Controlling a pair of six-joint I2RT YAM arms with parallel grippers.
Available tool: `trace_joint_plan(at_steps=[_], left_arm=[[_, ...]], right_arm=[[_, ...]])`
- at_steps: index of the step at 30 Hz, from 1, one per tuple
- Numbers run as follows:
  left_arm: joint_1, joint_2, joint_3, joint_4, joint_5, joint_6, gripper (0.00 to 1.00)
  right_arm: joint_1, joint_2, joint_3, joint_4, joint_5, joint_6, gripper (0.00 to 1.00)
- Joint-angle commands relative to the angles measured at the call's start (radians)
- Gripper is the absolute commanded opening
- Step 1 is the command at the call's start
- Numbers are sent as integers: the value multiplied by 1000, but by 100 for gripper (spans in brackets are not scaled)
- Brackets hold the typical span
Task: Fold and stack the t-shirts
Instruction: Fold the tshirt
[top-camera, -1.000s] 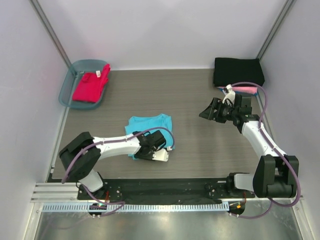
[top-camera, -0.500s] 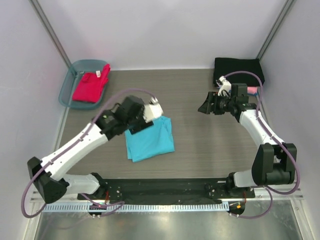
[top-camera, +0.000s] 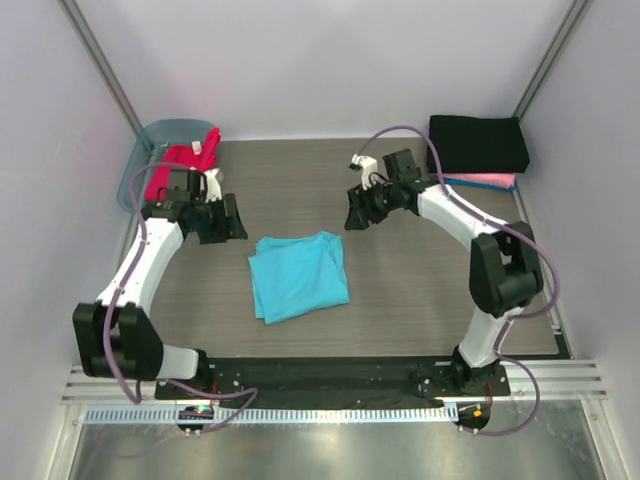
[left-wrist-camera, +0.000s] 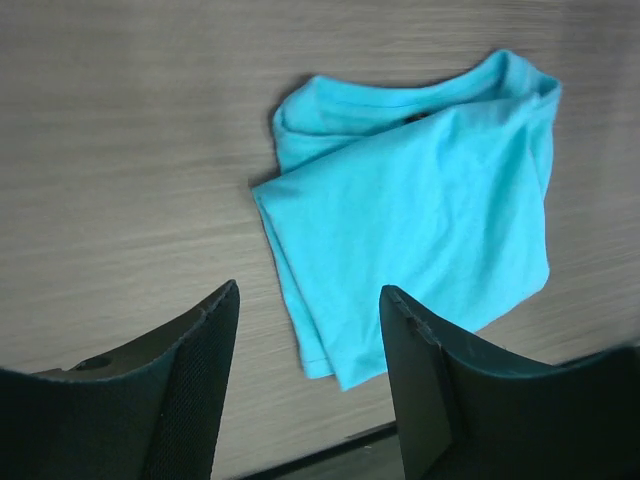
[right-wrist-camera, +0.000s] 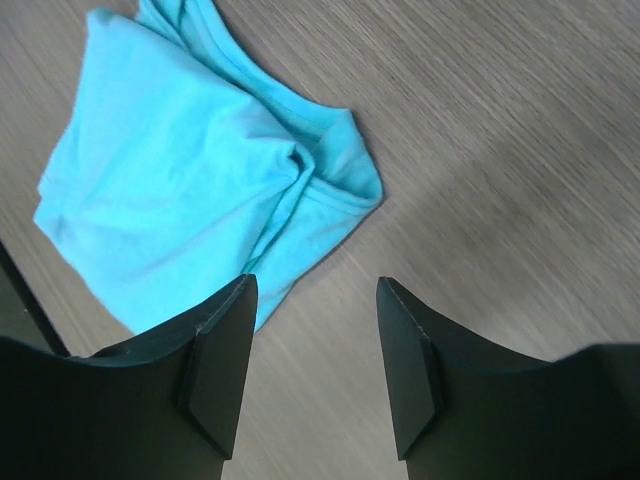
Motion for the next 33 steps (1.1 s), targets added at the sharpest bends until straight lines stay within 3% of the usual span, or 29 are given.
trace_joint_plan(at_steps=[1, 10, 29, 33], left_arm=[[94, 91, -53, 87, 233, -243, 59], [95, 212, -83, 184, 190, -215, 59], [95, 385, -56, 218, 194, -160, 57], [95, 399, -64, 207, 213, -158, 53]], right_arm=[[2, 93, 111, -31, -30, -66, 56], [31, 311, 304, -65, -97, -123, 57], [111, 417, 405, -77, -228, -152, 61], [123, 434, 414, -88, -228, -162, 62]])
